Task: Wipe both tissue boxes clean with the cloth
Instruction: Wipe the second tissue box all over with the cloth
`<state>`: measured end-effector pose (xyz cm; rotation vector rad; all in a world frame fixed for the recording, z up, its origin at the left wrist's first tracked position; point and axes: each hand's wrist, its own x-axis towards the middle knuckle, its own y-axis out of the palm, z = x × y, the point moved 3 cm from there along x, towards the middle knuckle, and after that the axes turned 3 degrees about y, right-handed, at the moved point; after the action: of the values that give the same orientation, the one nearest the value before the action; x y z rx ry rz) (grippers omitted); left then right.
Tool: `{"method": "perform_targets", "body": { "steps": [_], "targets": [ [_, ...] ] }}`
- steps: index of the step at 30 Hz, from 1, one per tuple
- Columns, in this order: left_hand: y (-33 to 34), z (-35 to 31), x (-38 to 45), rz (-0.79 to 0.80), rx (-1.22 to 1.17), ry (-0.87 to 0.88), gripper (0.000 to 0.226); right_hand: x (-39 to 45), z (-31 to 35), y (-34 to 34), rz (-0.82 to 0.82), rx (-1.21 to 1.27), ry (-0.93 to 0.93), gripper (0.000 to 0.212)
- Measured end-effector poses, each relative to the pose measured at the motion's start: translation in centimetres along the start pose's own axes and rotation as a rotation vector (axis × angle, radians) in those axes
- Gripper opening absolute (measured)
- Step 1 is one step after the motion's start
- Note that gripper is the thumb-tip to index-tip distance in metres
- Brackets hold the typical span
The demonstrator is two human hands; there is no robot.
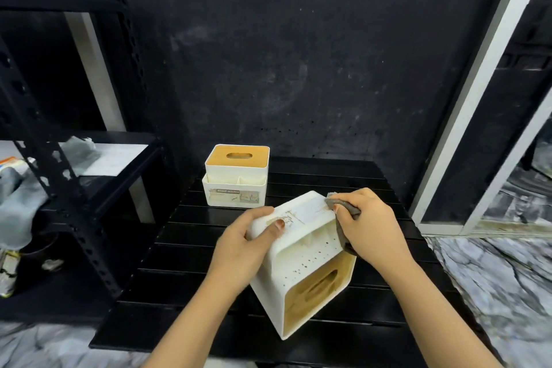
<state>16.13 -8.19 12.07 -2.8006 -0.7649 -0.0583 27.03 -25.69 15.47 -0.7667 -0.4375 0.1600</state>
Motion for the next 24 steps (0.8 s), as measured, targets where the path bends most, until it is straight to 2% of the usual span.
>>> {"method": "perform_targets", "body": {
  "steps": [6,11,15,18,21,24],
  "targets": [
    [0.3,0.2,-0.3,0.055,-0.066,0.028,0.028,1.2,0.1,-1.1,0.199,0.061,-0.019,0.022],
    [0.2,0.2,-0.1,0.081,-0.095,0.012,0.031,3.4,1.4,-0.7,0.276,-0.192,-0.029,0.024],
    [0.3,0.5,0.0,0.058,-0.123,0.008,0.029,1.8,3.5,0.6,0.299,-0.320,-0.178,0.025],
    [0.4,0.4,-0.1,0.058,-0.096,0.022,0.026,-0.1,4.2,0.4,0.327,-0.250,-0.272,0.026],
    [0.3,0.2,0.0,0.085,-0.070,0.027,0.028,0.8,2.8,-0.5,0.355,-0.183,-0.187,0.023],
    [0.2,0.1,0.0,0.097,-0.059,0.018,0.033,2.5,2.1,-0.8,0.282,-0.218,-0.087,0.022]
  ]
}}
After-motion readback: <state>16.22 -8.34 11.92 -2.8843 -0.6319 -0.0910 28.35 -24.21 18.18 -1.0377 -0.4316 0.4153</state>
